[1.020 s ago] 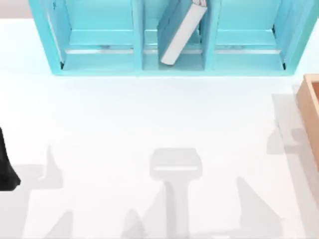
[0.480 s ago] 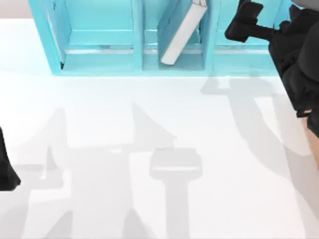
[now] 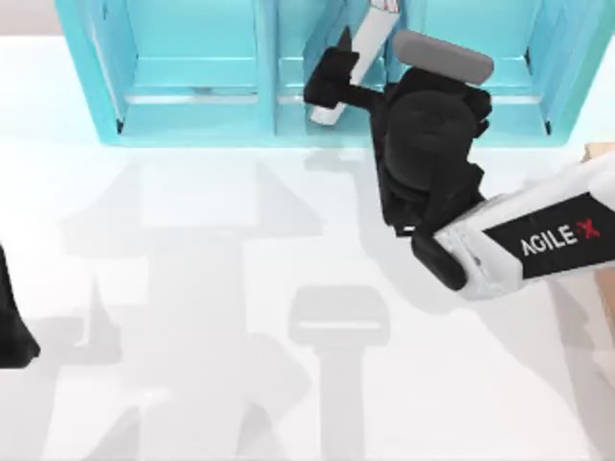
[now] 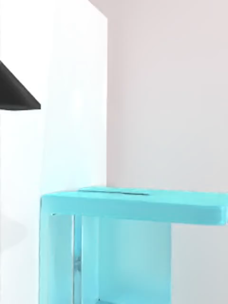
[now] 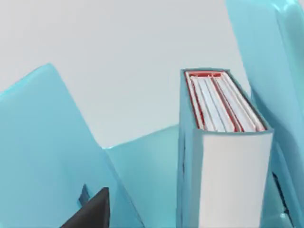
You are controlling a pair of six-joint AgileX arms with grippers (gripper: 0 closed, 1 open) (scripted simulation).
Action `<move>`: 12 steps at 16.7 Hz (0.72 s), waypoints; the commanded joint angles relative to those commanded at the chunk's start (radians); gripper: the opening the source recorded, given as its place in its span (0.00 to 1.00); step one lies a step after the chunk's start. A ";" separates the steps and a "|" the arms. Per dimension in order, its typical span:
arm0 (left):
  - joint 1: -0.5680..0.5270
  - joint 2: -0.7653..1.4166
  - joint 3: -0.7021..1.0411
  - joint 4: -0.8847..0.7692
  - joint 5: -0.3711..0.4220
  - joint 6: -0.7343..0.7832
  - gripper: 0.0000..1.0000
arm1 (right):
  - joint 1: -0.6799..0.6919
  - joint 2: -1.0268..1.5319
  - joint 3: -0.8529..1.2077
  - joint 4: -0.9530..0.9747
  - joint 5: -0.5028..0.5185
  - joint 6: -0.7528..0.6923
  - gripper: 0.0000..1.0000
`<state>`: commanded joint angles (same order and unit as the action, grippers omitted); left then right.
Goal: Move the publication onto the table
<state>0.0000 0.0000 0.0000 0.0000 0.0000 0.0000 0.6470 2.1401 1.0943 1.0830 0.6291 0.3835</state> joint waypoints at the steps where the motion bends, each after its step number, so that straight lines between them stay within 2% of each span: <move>1: 0.000 0.000 0.000 0.000 0.000 0.000 1.00 | 0.012 0.052 0.022 0.016 0.022 0.007 1.00; 6: 0.000 0.000 0.000 0.000 0.000 0.000 1.00 | 0.056 0.225 0.093 0.060 0.099 0.044 1.00; 12: 0.000 0.000 0.000 0.000 0.000 0.000 1.00 | 0.061 0.244 0.101 0.064 0.108 0.050 1.00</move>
<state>0.0000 0.0000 0.0000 0.0000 0.0000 0.0000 0.7079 2.3846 1.1954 1.1473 0.7370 0.4337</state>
